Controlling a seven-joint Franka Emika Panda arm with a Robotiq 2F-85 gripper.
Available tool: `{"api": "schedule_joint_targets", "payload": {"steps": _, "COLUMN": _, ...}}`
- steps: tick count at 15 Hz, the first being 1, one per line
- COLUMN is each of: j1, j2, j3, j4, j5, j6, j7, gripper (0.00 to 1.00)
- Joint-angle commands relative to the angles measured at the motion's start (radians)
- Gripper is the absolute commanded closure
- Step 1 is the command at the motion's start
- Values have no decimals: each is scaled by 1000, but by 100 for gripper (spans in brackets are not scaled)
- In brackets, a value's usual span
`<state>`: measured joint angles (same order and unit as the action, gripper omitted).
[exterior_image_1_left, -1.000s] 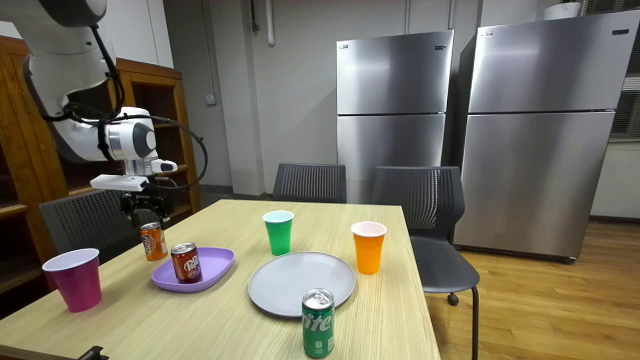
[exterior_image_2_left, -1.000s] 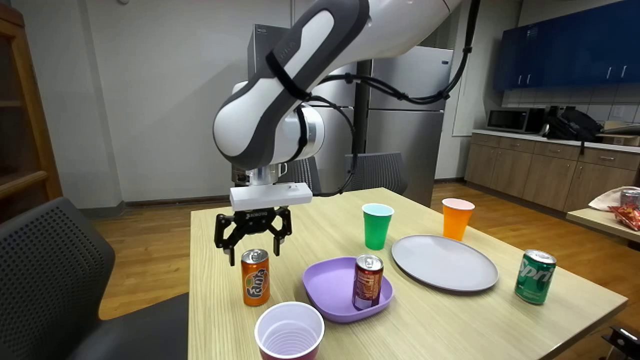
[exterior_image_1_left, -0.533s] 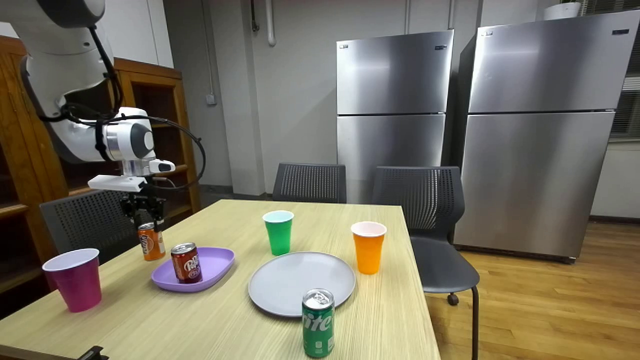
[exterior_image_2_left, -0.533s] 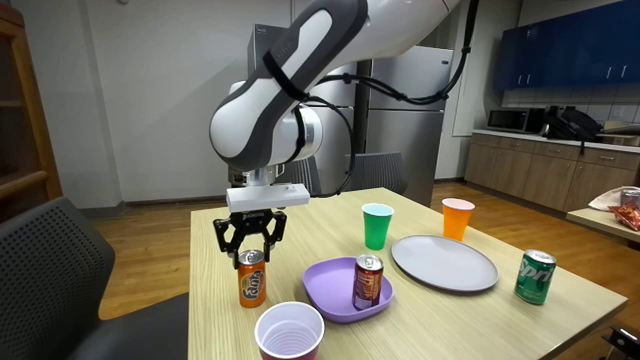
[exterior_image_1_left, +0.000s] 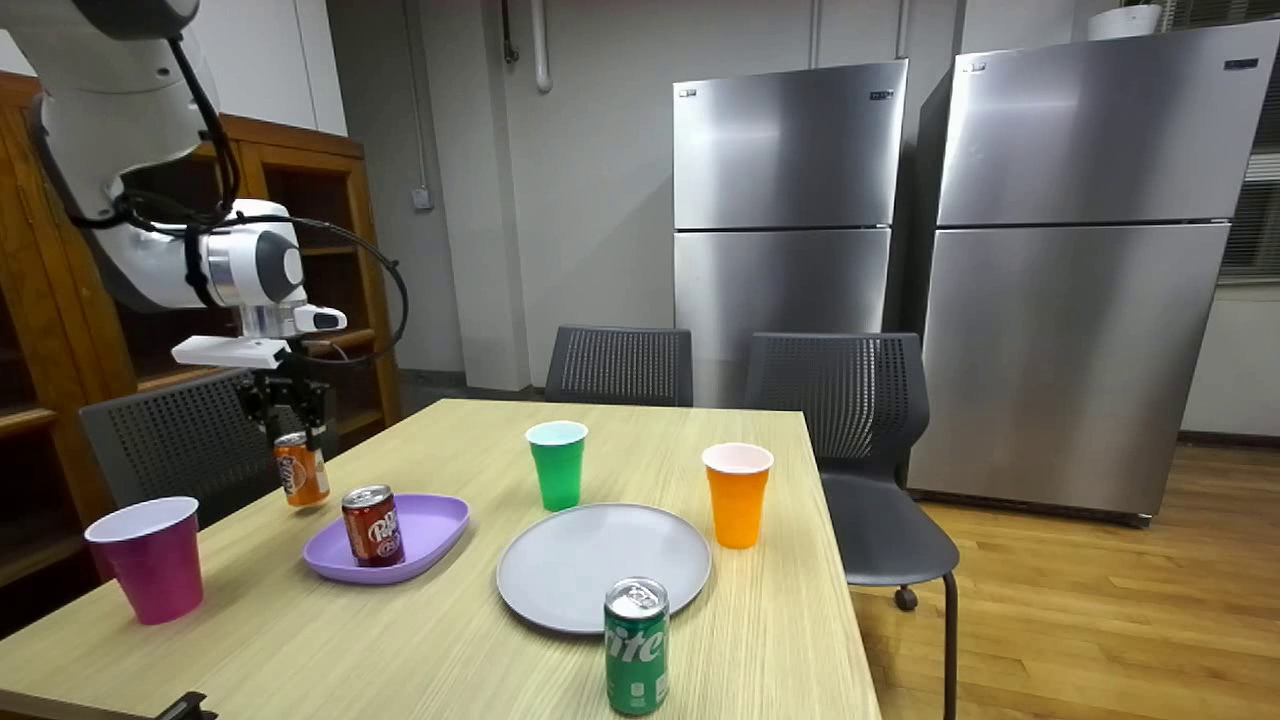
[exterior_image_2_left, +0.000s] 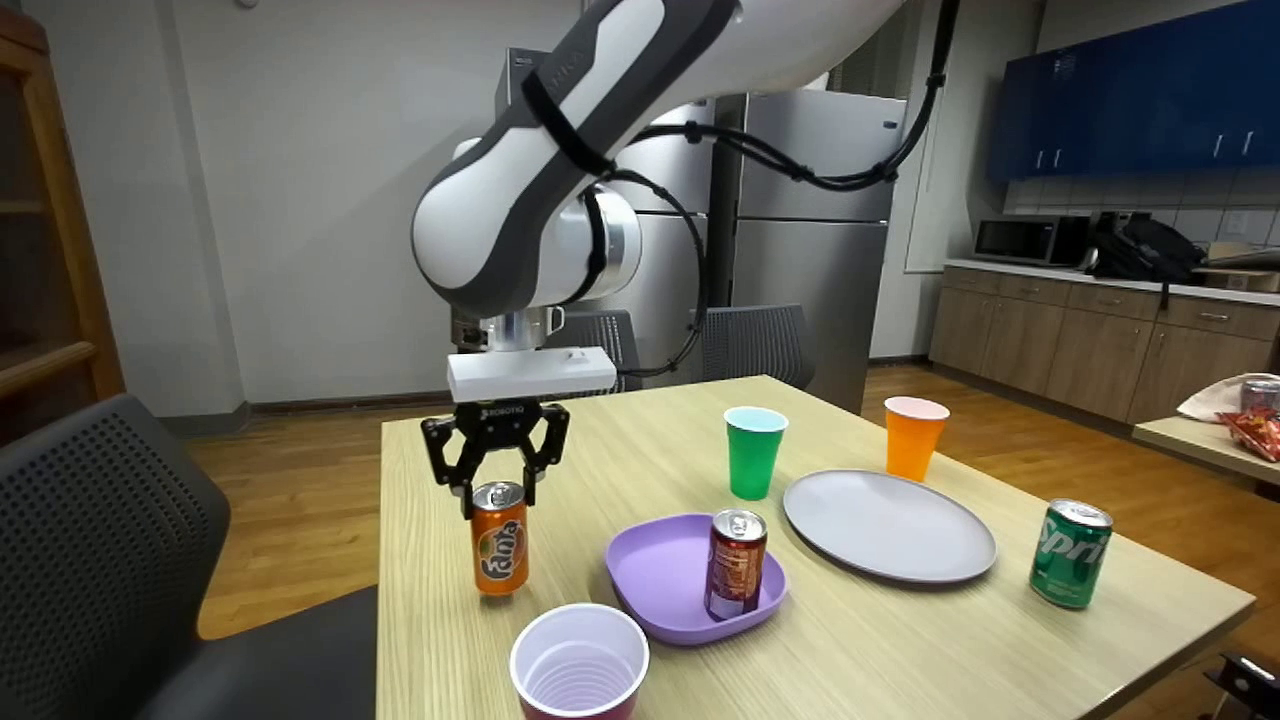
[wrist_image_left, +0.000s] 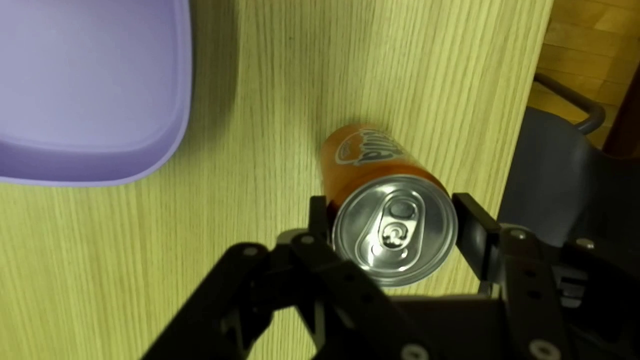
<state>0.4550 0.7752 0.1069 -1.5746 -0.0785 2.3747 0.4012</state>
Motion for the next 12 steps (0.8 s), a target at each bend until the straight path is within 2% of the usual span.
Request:
{"api": "schedule_joint_targets", "payload": {"steps": 1, "j1": 7, "j2": -76, "j3": -19, "j4": 3, "j5": -21, "j6": -104, "j7": -13, "gripper": 62}}
{"api": "schedule_joint_targets", "payload": {"steps": 6, "j1": -8, "j2": -122, "j3": -16, "j4": -4, "j5": -20, "j6": -142, "j7": -33, "gripper": 62}}
{"api": "schedule_joint_targets", "payload": {"steps": 12, "j1": -46, "j2": -152, "j3": -15, "j4": -71, "j5": -16, "j6": -94, "j7": -85, "gripper": 62}}
